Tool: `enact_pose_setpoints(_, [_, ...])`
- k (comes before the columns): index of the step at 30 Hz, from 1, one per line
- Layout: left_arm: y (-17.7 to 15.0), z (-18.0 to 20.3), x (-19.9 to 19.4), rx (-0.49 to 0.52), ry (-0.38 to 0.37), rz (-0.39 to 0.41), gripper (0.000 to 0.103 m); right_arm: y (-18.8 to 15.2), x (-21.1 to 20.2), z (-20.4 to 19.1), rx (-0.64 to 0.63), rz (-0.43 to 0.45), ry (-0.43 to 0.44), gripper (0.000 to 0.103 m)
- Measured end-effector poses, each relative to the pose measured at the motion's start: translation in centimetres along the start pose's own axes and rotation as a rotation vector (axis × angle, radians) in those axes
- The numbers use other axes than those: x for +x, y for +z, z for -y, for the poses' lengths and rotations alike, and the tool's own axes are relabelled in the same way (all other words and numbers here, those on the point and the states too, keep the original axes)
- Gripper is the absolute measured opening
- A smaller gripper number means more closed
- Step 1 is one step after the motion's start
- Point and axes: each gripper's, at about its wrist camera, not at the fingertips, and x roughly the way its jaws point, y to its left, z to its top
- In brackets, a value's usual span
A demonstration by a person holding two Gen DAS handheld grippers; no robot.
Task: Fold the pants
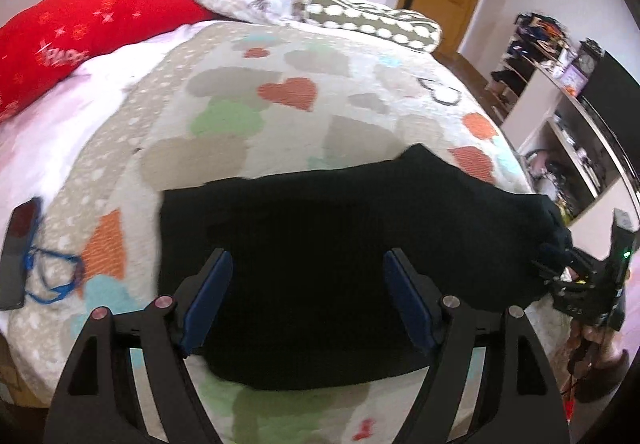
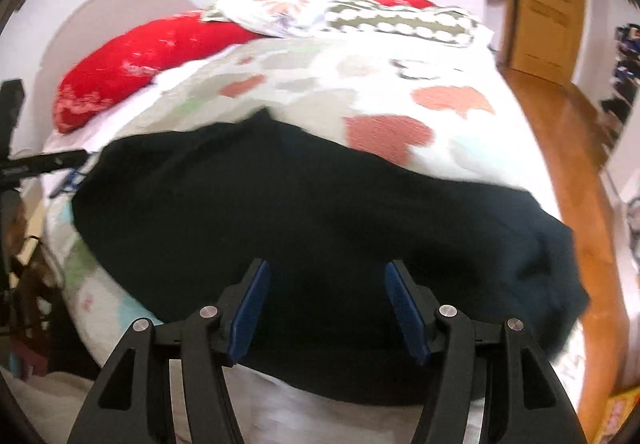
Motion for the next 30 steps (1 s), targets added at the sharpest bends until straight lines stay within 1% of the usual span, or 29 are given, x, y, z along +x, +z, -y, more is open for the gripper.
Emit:
enact_pose_setpoints(2, [0.0, 1.2, 0.8, 0.009, -0.027, -0.014, 0.078, -1.3, 0.2, 1.5, 0.016, -0.031, -0.033, 0.062])
enact_pose_setpoints(3, [0.0, 1.7, 1.3, 0.013, -0.038, -0.028, 0.078, -1.8, 0.1, 2.0, 0.027, -0.028, -0.024, 0.062])
enact_pose_setpoints(4, [0.1, 2.4, 2.2, 0.021, -0.060, -0.049, 0.078, -2.3, -0.2, 2.8, 0.046, -0.019, -0.009, 0.062])
enact_pose_setpoints(6, [0.2, 3.6, 3.0, 0.038, -0.090, -0.068, 0.078, -3.0, -1.1, 3.7, 0.084, -0.006, 0.002, 0.062])
enact_pose_setpoints(8, [0.6, 5.4, 4.3, 0.066, -0.118, -0.087, 0.078, -3.2, -2.5, 4.5, 0.117, 0.026, 0.015, 0.063])
enact_pose_setpoints(10, [0.6, 6.7, 5.4, 0.086, -0.138, -0.110, 0.078, -3.3, -3.2, 4.9, 0.138, 0.050, 0.001, 0.066])
enact_pose_setpoints(12, [0.5, 8.3, 7.0, 0.109, -0.151, -0.139, 0.078, -3.6, -2.7, 5.5, 0.149, 0.039, -0.019, 0.067])
enact_pose_setpoints(14, [0.1, 9.8, 8.7, 0.148, -0.128, -0.173, 0.079, -4.2, -2.1, 5.9, 0.155, 0.015, -0.023, 0.067])
enact_pose_setpoints(15, [-0.1, 10.4, 9.2, 0.170, -0.104, -0.174, 0.080, -4.3, -2.2, 5.9, 0.149, 0.022, -0.024, 0.067])
enact_pose_setpoints(16, [-0.3, 10.9, 9.4, 0.196, -0.088, -0.165, 0.084, -4.4, -2.3, 5.8, 0.147, 0.025, -0.023, 0.067])
enact_pose_setpoints(18, [-0.3, 11.7, 9.4, 0.230, -0.076, -0.160, 0.085, -4.4, -3.0, 6.3, 0.172, 0.031, 0.000, 0.067])
enact_pose_setpoints(19, [-0.1, 12.0, 9.2, 0.234, -0.089, -0.162, 0.085, -4.4, -3.6, 6.8, 0.194, 0.044, 0.013, 0.067])
enact_pose_setpoints(20, [0.3, 12.3, 8.9, 0.227, -0.129, -0.163, 0.085, -4.4, -4.1, 7.1, 0.205, 0.054, 0.019, 0.067])
enact_pose_setpoints(22, [0.9, 13.0, 8.6, 0.220, -0.178, -0.162, 0.085, -4.2, -5.1, 7.9, 0.231, 0.084, 0.038, 0.067])
enact_pose_setpoints(23, [1.1, 13.4, 8.4, 0.226, -0.188, -0.156, 0.085, -3.9, -5.6, 8.4, 0.247, 0.104, 0.043, 0.068])
enact_pose_setpoints(26, [2.0, 15.7, 8.4, 0.257, -0.224, -0.141, 0.085, -2.9, -6.1, 9.4, 0.267, 0.134, -0.017, 0.069])
enact_pose_setpoints(28, [2.6, 17.5, 8.8, 0.284, -0.253, -0.145, 0.085, -2.7, -5.8, 9.9, 0.286, 0.116, -0.041, 0.068])
enact_pose_setpoints(29, [2.9, 18.4, 9.0, 0.303, -0.268, -0.147, 0.085, -2.7, -5.6, 10.2, 0.305, 0.102, -0.042, 0.068])
enact_pose_setpoints(30, [3.1, 19.2, 9.1, 0.323, -0.283, -0.147, 0.085, -3.0, -5.4, 10.5, 0.335, 0.083, -0.024, 0.069])
